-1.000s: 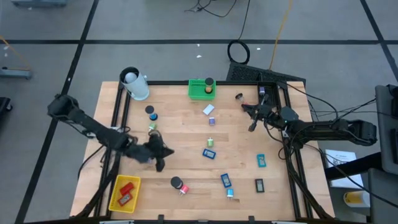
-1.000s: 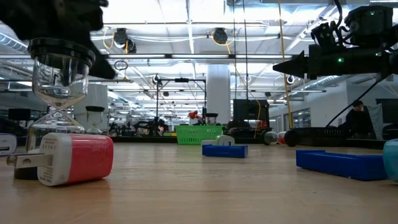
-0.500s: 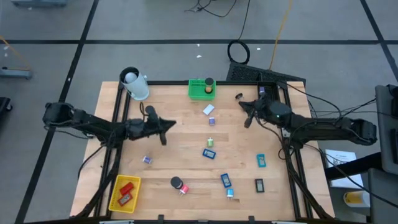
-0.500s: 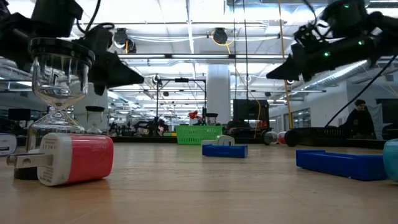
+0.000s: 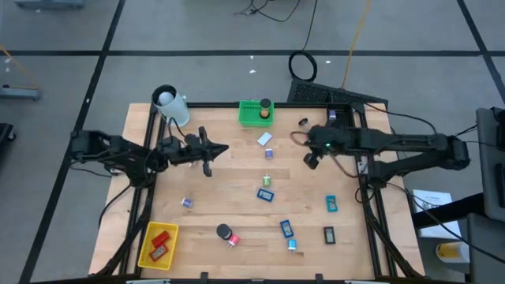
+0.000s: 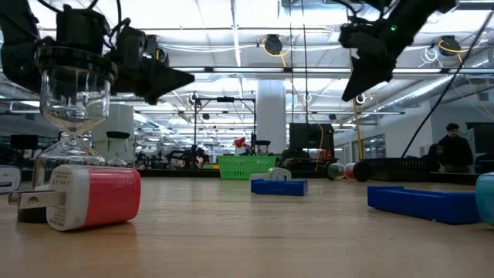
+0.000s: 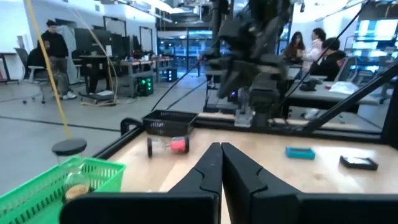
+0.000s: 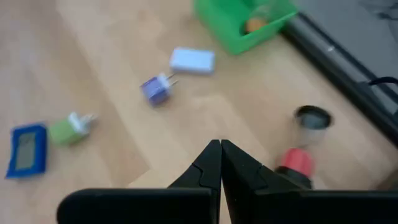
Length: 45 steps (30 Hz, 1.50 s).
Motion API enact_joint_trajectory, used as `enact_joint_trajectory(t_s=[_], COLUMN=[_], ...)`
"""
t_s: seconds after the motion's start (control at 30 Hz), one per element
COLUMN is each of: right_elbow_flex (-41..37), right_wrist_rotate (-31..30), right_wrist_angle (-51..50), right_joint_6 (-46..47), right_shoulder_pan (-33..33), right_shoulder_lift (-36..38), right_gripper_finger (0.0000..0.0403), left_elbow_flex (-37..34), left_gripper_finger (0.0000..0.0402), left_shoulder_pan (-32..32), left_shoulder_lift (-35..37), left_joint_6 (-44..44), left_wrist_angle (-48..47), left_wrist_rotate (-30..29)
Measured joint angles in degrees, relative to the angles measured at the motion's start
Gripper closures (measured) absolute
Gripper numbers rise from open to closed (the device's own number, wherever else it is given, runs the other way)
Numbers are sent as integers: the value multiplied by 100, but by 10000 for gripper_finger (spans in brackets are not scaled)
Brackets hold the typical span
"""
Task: Pick & Place Office items
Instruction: Put the right green adapter into the black basket
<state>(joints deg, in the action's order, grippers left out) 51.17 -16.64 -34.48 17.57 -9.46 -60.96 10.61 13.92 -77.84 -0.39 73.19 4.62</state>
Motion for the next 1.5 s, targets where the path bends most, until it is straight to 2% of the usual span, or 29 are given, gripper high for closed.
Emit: enact_joint_trajectory(t_s=[0.17,0.27,0.4,0.53,0.67,0.97,1.13,1.5], right_elbow_flex=[763,1222,1762,2208,2485,2538,2542,2543], right_wrist_rotate=[780,1065,1498,1543,1544,1545,1547,1838], right_wrist_angle=[-632,-1015,-1039,-1037,-1027,-565,-7,337], right_joint_6=[-56,-287,-842,-1437,-2241,-4039,-4888,-5931], right_shoulder_pan=[150,222,314,452,643,917,995,1055], right_shoulder_lift=[-1067,-1647,-2320,-2968,-3512,-4129,-4303,-4401], right_gripper_finger=[386,361,321,275,228,139,122,131], left_elbow_flex=[0,0,0,0,0,0,2,7], left_gripper_finger=[379,375,385,398,386,372,371,371], left_shoulder_pan=[299,466,674,731,729,729,729,729], left_shoulder_lift=[-328,-452,-518,-522,-522,-522,-522,-522], left_joint_6=[9,105,123,8,5,-6,7,48], left_wrist_angle=[73,72,61,9,-15,-13,-13,-9], left_wrist_rotate=[35,39,38,41,46,46,46,44])
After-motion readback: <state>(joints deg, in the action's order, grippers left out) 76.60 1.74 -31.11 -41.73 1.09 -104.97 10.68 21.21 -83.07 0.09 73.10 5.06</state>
